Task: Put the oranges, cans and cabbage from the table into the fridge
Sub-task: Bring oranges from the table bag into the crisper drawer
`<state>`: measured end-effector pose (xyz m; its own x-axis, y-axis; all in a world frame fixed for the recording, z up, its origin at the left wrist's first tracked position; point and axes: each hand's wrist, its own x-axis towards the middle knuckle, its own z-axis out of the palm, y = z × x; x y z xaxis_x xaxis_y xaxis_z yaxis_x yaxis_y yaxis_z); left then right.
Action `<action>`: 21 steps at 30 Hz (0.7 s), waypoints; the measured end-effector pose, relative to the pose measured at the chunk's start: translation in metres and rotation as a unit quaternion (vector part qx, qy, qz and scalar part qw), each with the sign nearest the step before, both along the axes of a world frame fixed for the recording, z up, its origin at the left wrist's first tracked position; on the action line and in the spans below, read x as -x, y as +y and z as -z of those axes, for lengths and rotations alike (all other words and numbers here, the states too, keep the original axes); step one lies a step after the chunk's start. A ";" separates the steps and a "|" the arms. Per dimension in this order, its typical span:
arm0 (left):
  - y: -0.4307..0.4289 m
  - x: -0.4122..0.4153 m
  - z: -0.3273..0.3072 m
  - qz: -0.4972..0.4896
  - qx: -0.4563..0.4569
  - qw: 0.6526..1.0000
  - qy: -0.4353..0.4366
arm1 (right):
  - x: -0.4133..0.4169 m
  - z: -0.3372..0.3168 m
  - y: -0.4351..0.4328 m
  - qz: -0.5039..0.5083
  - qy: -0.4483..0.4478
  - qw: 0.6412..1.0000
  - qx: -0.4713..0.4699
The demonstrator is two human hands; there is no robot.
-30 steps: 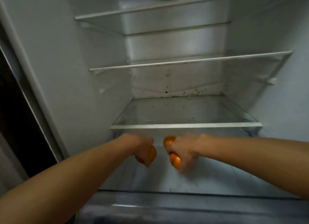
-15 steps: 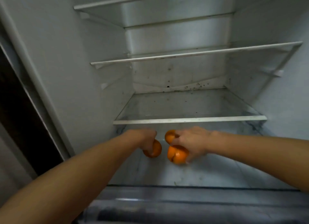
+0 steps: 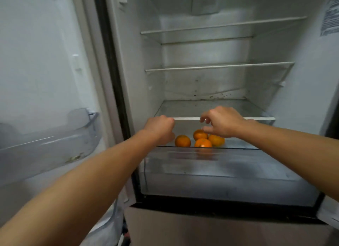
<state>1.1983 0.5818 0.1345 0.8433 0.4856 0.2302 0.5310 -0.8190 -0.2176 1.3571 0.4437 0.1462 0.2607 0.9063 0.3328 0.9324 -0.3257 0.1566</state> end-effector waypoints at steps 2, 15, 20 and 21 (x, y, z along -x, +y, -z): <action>-0.017 0.030 -0.004 -0.006 -0.028 0.999 -0.022 | 0.018 -0.002 -0.005 -0.016 -0.013 0.999 -0.037; -0.171 0.231 0.097 -0.060 -0.121 0.984 -0.116 | 0.151 0.073 -0.076 -0.195 0.027 0.977 -0.076; -0.245 0.349 0.153 -0.209 -0.052 0.976 -0.044 | 0.258 0.128 -0.107 -0.323 0.054 0.945 -0.005; -0.259 0.373 0.161 -0.240 -0.034 0.970 -0.034 | 0.281 0.134 -0.111 -0.341 0.057 0.938 0.001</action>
<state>0.8252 0.3233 -0.0267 0.5057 0.8006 0.3214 0.8624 -0.4590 -0.2136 1.0764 0.3329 0.0119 -0.3469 0.8757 0.3358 0.9343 0.3539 0.0422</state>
